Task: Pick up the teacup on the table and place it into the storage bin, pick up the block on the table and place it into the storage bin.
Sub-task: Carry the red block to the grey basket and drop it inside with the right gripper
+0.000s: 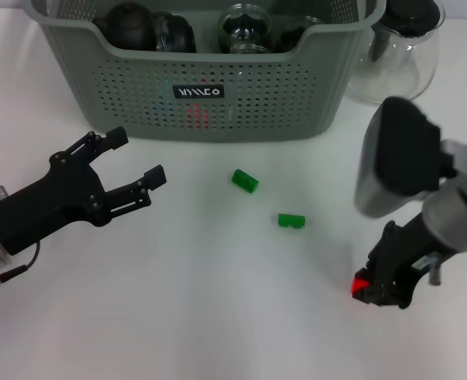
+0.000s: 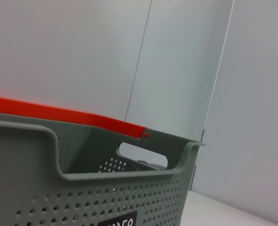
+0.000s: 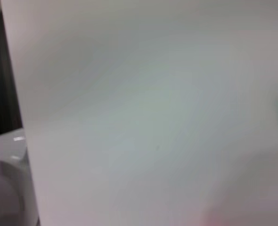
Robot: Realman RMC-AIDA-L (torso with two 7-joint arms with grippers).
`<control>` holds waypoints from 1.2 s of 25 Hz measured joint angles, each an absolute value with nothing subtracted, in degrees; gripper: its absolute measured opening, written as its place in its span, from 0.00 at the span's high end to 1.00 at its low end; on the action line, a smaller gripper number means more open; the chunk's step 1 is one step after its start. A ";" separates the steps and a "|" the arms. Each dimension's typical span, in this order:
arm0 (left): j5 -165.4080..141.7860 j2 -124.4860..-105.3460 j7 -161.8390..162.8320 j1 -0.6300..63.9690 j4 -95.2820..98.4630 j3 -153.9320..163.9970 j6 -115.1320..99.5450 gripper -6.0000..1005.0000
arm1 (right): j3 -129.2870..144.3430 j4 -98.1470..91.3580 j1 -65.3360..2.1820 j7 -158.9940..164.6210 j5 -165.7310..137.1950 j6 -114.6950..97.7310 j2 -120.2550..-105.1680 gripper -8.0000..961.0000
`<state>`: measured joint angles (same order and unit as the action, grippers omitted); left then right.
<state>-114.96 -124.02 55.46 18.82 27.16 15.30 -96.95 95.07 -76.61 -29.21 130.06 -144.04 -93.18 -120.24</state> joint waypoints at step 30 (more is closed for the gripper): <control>-114.96 -124.01 55.46 19.80 26.46 15.37 -96.16 0.06 | 80.65 -39.98 -59.41 127.37 -118.54 -38.01 -120.25 0.78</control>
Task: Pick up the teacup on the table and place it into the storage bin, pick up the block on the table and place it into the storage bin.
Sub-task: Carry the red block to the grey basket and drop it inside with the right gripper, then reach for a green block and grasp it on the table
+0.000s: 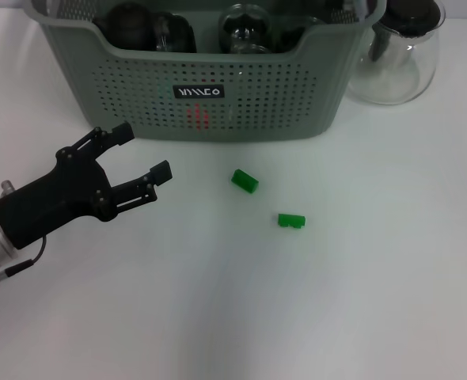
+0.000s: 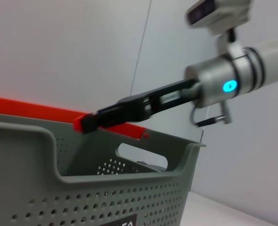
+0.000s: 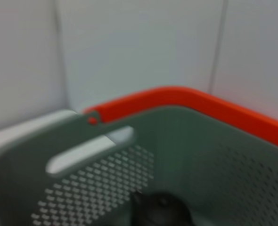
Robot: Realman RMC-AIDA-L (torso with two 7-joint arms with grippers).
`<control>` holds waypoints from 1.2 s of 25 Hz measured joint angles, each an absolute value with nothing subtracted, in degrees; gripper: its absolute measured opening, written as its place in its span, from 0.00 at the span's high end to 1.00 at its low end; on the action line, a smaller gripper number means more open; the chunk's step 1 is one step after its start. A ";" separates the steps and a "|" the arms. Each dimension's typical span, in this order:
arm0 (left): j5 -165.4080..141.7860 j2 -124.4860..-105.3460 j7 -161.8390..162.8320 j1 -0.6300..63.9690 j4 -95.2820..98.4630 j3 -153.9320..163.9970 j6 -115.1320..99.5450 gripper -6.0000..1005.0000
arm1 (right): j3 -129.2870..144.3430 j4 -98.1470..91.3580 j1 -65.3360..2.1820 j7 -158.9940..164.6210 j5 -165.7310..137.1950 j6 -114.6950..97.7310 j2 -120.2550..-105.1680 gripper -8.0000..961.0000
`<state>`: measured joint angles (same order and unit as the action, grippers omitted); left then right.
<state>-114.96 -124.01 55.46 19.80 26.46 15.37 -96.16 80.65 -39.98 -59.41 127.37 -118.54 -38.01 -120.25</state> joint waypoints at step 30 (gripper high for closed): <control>-114.96 -123.89 55.45 20.04 26.45 15.30 -95.42 0.06 | 73.75 -86.21 -18.59 108.15 -95.76 -65.58 -120.00 0.15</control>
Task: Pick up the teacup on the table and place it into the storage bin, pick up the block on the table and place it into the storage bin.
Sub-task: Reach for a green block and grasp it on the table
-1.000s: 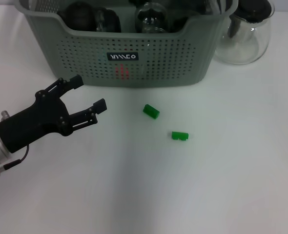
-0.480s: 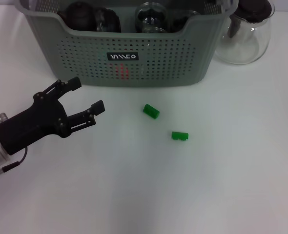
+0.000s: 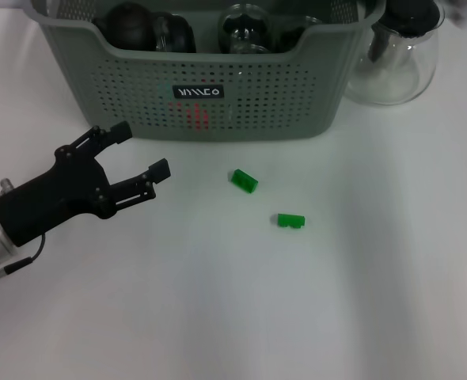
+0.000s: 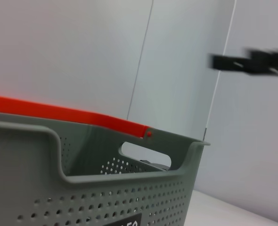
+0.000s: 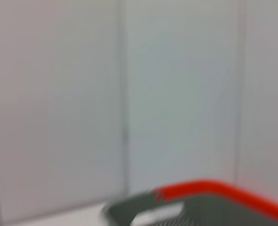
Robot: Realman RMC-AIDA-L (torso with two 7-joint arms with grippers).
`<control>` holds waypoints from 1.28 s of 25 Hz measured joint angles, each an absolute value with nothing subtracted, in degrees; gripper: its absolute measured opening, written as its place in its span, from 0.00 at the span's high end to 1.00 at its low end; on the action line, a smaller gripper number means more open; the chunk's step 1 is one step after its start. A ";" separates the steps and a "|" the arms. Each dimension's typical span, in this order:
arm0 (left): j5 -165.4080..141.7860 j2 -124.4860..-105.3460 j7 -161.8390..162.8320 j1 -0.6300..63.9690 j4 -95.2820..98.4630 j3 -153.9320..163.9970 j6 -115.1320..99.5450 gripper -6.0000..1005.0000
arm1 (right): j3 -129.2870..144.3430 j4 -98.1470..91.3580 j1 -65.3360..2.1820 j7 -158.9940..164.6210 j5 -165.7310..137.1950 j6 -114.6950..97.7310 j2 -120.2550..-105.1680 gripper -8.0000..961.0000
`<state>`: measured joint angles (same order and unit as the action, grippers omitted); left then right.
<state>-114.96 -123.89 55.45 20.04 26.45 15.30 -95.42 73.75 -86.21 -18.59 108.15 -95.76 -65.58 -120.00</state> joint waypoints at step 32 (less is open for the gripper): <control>-114.99 -123.93 55.45 20.83 26.46 15.29 -93.95 0.06 | 87.70 -64.94 -40.62 123.40 -139.98 -81.59 -120.49 0.46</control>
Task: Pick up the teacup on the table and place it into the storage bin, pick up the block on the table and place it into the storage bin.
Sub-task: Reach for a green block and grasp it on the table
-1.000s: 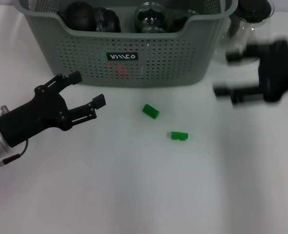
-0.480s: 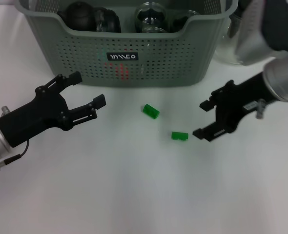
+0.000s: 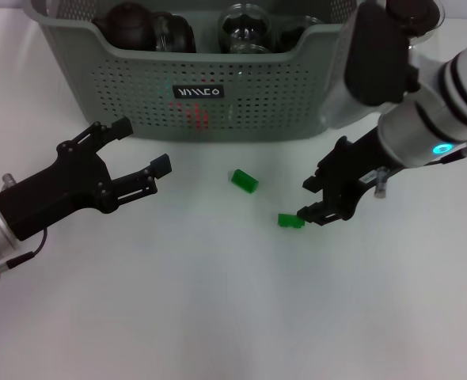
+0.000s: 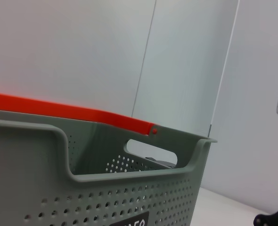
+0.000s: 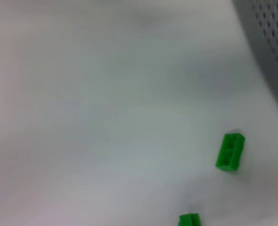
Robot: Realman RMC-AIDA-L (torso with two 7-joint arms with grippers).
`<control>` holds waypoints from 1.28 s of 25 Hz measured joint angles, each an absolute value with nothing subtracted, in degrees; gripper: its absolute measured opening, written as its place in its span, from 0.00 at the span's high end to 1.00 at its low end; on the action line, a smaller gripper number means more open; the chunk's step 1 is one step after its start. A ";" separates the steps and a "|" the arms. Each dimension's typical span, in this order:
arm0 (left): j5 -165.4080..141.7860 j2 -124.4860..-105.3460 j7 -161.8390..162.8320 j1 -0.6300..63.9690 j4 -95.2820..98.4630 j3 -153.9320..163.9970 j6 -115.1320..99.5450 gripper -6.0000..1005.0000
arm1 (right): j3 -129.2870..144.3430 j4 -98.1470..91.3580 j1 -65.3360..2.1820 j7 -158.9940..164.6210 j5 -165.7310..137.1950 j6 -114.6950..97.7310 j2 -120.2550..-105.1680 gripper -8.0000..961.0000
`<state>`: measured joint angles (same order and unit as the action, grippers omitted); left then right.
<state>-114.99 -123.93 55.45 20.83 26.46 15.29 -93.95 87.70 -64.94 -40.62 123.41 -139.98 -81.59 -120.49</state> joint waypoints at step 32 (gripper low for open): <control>-114.96 -124.02 55.46 20.39 25.88 15.29 -93.99 0.06 | 94.48 -52.31 -42.99 123.22 -135.57 -70.71 -120.67 0.77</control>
<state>-114.96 -124.02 55.46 20.39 25.88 15.29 -93.99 94.48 -52.31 -42.99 123.22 -135.57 -70.71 -120.67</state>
